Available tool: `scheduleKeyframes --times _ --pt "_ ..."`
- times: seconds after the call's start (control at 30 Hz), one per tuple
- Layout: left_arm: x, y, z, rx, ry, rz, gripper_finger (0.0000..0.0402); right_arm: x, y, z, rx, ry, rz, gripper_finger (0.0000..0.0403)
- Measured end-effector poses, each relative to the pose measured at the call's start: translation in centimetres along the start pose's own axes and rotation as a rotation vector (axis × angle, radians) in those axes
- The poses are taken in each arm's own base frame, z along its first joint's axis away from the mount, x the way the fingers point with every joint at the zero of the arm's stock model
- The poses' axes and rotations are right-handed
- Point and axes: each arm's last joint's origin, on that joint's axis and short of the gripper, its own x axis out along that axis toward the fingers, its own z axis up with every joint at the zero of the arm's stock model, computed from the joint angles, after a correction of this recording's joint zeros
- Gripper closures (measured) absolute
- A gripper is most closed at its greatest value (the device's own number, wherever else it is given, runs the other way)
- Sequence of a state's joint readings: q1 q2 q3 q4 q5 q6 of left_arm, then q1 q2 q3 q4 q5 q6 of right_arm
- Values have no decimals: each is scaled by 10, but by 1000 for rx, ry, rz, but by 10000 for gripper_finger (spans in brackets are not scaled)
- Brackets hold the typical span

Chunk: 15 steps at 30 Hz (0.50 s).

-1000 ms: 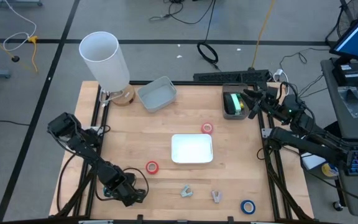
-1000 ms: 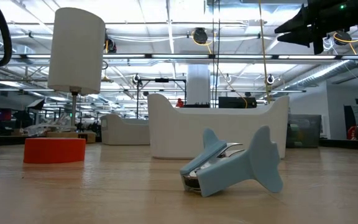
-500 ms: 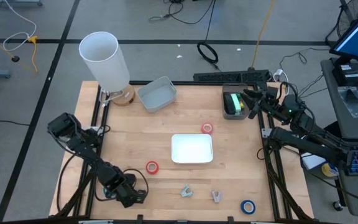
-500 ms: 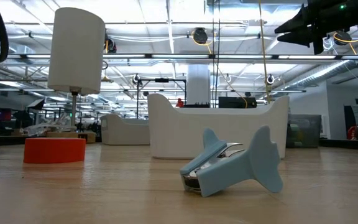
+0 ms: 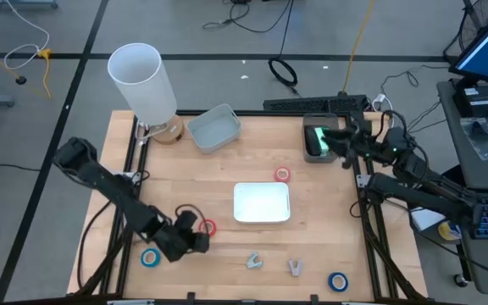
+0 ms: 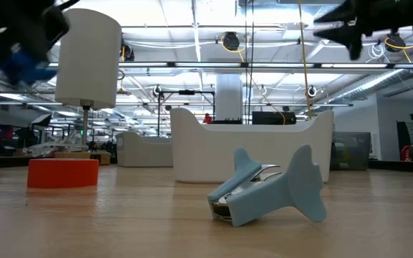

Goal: Pick and place Stapler, Stapler remover, tape
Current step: Put the blue stapler into the black bin

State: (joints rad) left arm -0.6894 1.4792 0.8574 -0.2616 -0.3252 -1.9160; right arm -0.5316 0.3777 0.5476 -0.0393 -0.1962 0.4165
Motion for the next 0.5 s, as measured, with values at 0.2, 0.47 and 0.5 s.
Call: scheduleKeyframes --times 0.2,0.47,0.5 --pt "-11 -31 37 149 -12 -174 322 26 21 7 -178 -20 467 261" --pt "-12 -58 79 281 27 -374 324 78 43 -32 -365 48 602 261" --pt "-12 -60 83 291 31 -388 323 83 45 -39 -386 73 597 261"
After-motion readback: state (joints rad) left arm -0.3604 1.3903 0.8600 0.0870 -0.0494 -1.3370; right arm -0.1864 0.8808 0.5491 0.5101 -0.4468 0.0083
